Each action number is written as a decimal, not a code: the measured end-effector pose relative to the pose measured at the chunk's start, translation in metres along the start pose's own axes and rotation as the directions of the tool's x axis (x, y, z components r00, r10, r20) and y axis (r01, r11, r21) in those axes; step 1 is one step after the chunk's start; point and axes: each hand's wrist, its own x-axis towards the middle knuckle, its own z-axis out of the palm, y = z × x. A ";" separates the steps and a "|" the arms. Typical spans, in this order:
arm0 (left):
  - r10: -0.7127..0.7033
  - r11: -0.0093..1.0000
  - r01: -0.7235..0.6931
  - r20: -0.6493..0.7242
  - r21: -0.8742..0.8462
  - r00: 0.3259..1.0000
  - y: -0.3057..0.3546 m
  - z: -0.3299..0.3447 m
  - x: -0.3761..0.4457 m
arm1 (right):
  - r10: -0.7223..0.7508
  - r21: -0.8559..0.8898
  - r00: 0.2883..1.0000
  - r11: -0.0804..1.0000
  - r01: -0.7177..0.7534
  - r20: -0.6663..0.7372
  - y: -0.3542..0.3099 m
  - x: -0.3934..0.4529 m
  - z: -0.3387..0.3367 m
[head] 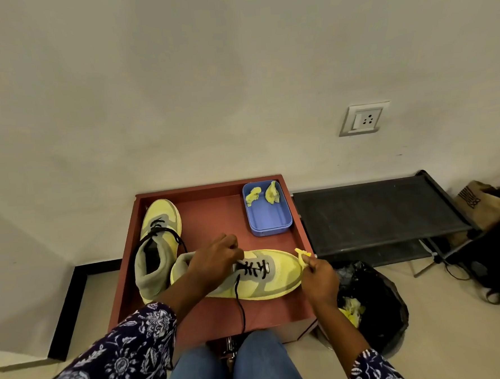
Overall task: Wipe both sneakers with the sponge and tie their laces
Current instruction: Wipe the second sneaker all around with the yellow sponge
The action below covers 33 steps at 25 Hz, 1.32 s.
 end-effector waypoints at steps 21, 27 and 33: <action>-0.217 0.970 0.225 0.088 -0.094 0.972 -0.047 0.037 0.034 | -0.076 -0.078 0.937 0.991 0.109 0.340 0.028 -0.038 0.060; -0.775 0.559 0.676 -0.012 -0.480 0.632 0.003 0.052 0.015 | -0.058 -0.013 0.942 0.998 0.066 0.332 0.022 -0.040 0.060; -0.822 0.176 0.752 0.326 -0.635 0.467 0.036 0.068 -0.008 | -0.065 -0.089 0.932 0.991 0.103 0.357 0.022 -0.043 0.065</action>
